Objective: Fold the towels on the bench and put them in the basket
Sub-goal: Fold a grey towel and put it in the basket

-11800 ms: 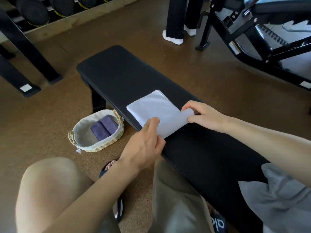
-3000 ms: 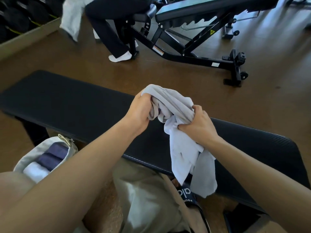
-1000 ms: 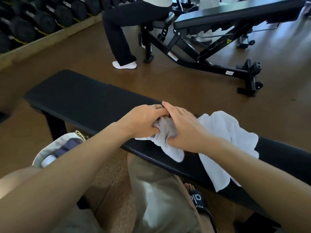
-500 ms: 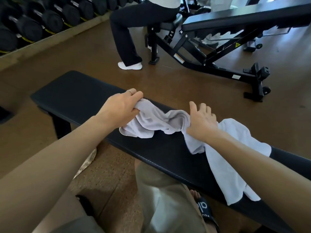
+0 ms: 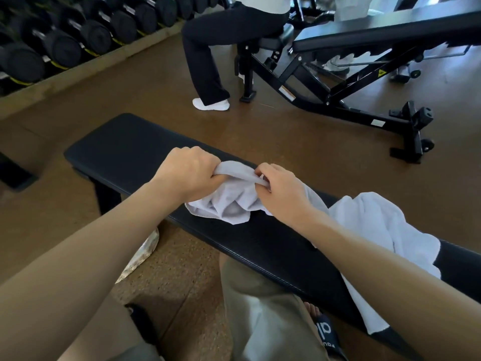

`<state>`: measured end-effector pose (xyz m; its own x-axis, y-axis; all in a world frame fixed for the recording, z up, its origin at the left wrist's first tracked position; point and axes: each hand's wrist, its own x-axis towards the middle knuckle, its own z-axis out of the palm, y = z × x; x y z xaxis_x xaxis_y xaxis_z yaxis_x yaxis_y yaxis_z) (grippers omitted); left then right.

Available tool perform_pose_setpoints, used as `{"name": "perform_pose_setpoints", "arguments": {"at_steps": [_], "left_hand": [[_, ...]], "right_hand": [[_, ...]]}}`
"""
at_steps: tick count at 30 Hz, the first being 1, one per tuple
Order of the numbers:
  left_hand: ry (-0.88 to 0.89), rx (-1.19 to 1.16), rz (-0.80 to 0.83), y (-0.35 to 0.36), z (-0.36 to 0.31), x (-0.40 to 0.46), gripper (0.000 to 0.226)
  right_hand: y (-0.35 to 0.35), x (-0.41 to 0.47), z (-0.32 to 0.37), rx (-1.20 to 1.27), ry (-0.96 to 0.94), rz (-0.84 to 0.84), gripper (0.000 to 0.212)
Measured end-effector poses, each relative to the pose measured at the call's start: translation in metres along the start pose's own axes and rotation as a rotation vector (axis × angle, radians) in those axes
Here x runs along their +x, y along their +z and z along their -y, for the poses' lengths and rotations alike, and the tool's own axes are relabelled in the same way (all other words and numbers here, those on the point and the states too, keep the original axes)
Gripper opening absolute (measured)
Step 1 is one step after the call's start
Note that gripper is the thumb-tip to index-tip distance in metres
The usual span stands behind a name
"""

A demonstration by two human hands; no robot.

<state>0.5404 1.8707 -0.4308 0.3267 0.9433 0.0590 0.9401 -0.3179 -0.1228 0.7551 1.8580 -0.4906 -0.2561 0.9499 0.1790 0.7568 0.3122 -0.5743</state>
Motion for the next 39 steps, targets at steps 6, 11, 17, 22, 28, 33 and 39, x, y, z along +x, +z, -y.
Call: {"name": "perform_pose_setpoints", "arguments": {"at_steps": [6, 11, 17, 22, 28, 33, 39], "left_hand": [[0.034, 0.381, 0.009, 0.005, 0.02, -0.004, 0.015], [-0.056, 0.47, 0.091, 0.009, 0.034, -0.01, 0.018], [-0.212, 0.269, 0.087, 0.011, 0.055, -0.007, 0.03], [-0.404, 0.083, 0.047, 0.012, 0.066, 0.008, 0.038], [-0.627, -0.258, -0.093, -0.029, 0.083, 0.056, 0.024], [-0.684, -0.444, -0.636, -0.078, 0.105, 0.089, 0.027], [-0.595, -0.295, -0.431, -0.022, 0.129, 0.062, 0.03]], "right_hand": [[-0.012, 0.01, -0.013, 0.051, 0.005, -0.049, 0.016], [-0.028, 0.017, -0.013, 0.06, -0.049, 0.022, 0.018], [-0.035, 0.024, -0.03, -0.098, -0.023, -0.035, 0.013], [-0.037, 0.032, -0.042, -0.057, 0.049, -0.172, 0.018], [-0.072, 0.078, -0.047, -0.115, 0.061, -0.367, 0.028], [-0.136, 0.096, -0.011, -0.177, -0.152, -0.65, 0.025], [-0.089, 0.032, -0.008, -0.153, -0.272, -0.29, 0.023]]}}
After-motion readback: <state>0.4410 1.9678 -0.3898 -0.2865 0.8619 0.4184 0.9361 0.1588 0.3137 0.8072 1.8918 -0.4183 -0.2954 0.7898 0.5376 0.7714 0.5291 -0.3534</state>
